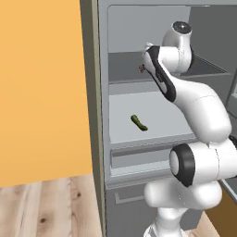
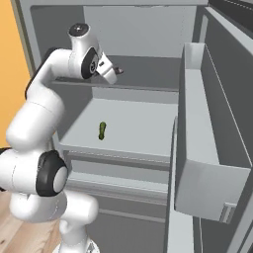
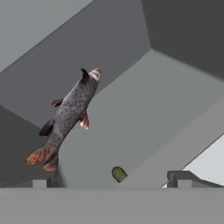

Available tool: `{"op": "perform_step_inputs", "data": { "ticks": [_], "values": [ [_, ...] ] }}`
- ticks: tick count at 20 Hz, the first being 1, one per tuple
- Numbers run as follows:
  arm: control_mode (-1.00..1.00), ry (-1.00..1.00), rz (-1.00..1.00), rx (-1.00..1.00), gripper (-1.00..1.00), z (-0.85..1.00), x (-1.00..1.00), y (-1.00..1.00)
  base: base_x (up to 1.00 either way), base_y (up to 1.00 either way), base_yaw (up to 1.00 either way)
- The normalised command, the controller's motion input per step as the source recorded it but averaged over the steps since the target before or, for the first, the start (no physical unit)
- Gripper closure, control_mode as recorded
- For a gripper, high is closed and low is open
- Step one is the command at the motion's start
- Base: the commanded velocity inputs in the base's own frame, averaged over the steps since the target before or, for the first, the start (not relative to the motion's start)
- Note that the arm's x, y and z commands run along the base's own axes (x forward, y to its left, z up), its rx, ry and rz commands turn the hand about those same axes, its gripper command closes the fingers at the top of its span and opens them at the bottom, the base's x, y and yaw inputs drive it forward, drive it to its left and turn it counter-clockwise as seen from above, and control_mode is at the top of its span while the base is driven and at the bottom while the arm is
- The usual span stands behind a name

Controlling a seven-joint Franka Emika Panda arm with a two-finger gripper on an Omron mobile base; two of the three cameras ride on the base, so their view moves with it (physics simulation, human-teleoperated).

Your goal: Place one squash and one fish in each tupperware on the nearby counter, to pack two identical lunches.

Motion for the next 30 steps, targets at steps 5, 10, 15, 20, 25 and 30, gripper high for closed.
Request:
{"op": "perform_step_inputs", "data": {
  "ticks": [5,10,15,20,25,30],
  "values": [
    [-1.00,0.00,0.00,0.00,-1.00,0.00,0.86,0.03,0.00,0.00,0.00],
    [-1.00,0.00,-0.01,0.00,-1.00,0.00,0.86,0.05,0.00,0.00,0.00],
    [-1.00,0.06,-0.03,0.00,-1.00,-0.01,0.74,0.02,0.00,0.00,0.00],
    [-1.00,0.20,-0.12,0.00,-1.00,-0.20,0.21,0.00,0.00,0.00,0.00],
    [-1.00,0.20,-0.15,0.00,-1.00,-0.40,0.00,0.00,0.00,0.00,0.00],
    [-1.00,0.19,-0.13,0.00,1.00,-0.72,-0.07,0.00,0.00,0.00,0.00]
  ]
}}
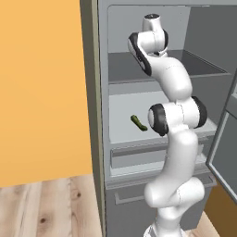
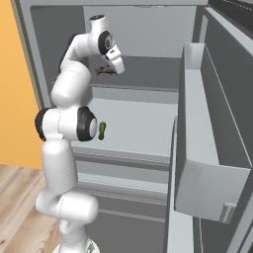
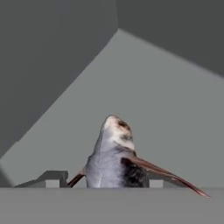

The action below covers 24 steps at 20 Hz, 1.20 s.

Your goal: Place one squash and one fish in each tupperware on the nearby counter, to pack two identical lunches.

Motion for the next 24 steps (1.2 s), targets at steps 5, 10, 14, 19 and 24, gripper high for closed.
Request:
{"op": "perform_step_inputs", "data": {
  "ticks": [5,10,14,19,24],
  "values": [
    [-1.00,0.12,-0.12,0.00,1.00,-0.79,-0.65,-0.22,0.00,0.00,0.00],
    [-1.00,-0.05,-0.07,-0.10,1.00,-0.98,-0.72,-0.06,0.00,0.00,0.00],
    [-1.00,-0.07,-0.01,-0.14,1.00,-0.63,-0.33,-0.09,0.00,0.00,0.00],
    [-1.00,0.08,-0.01,-0.01,1.00,0.17,-0.84,-0.30,0.00,0.00,0.00],
    [-1.00,0.24,0.00,0.00,1.00,0.70,-0.94,-0.13,0.00,0.00,0.00]
  ]
}}
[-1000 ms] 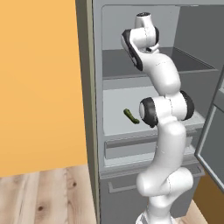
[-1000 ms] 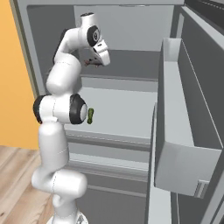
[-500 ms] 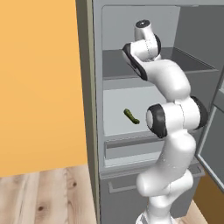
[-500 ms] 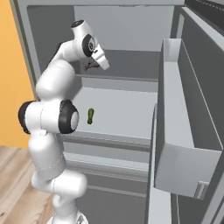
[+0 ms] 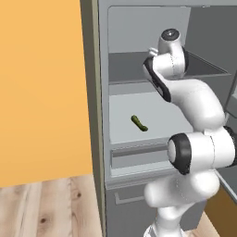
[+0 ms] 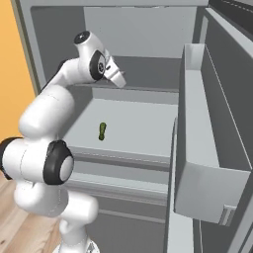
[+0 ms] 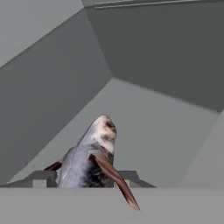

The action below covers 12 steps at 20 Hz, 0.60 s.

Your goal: Place one squash and one fish in each tupperware on the nearby counter, to pack two identical lunches.

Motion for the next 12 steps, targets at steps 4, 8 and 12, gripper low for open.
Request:
{"op": "perform_step_inputs", "data": {
  "ticks": [4,8,12],
  "values": [
    [-1.00,0.37,-0.03,0.00,1.00,0.63,-1.00,0.01,0.00,0.00,0.00],
    [-1.00,-0.02,-0.03,-0.04,1.00,-0.02,-1.00,0.12,0.00,0.00,0.00],
    [-1.00,-0.30,0.00,-0.09,1.00,-0.45,-1.00,0.22,0.00,0.00,0.00]
  ]
}}
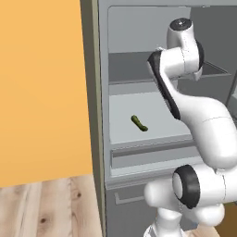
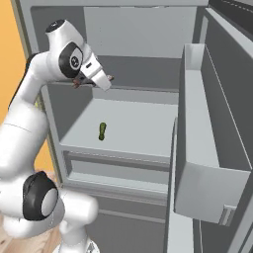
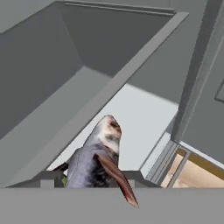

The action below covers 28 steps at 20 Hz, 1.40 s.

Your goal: Place one squash and one fish in each tupperware on the nearby counter, to pack two identical lunches.

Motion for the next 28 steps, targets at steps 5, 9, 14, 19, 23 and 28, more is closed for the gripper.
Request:
{"op": "perform_step_inputs", "data": {
  "ticks": [5,9,14,19,23,28],
  "values": [
    [-1.00,-0.24,0.04,-0.01,1.00,-0.10,-1.00,0.02,0.00,0.00,0.00],
    [-1.00,-0.01,0.29,0.00,1.00,0.00,-0.99,0.08,0.00,0.00,0.00],
    [-1.00,0.00,0.44,-0.05,1.00,0.00,-0.65,0.49,0.00,0.00,0.00],
    [-1.00,0.08,0.37,-0.10,1.00,0.02,-0.27,0.57,0.00,0.00,0.00],
    [-1.00,0.12,0.22,-0.13,1.00,0.02,-0.09,0.32,0.00,0.00,0.00],
    [-1.00,0.14,0.00,-0.11,1.00,0.08,-0.44,0.00,0.00,0.00,0.00]
  ]
}}
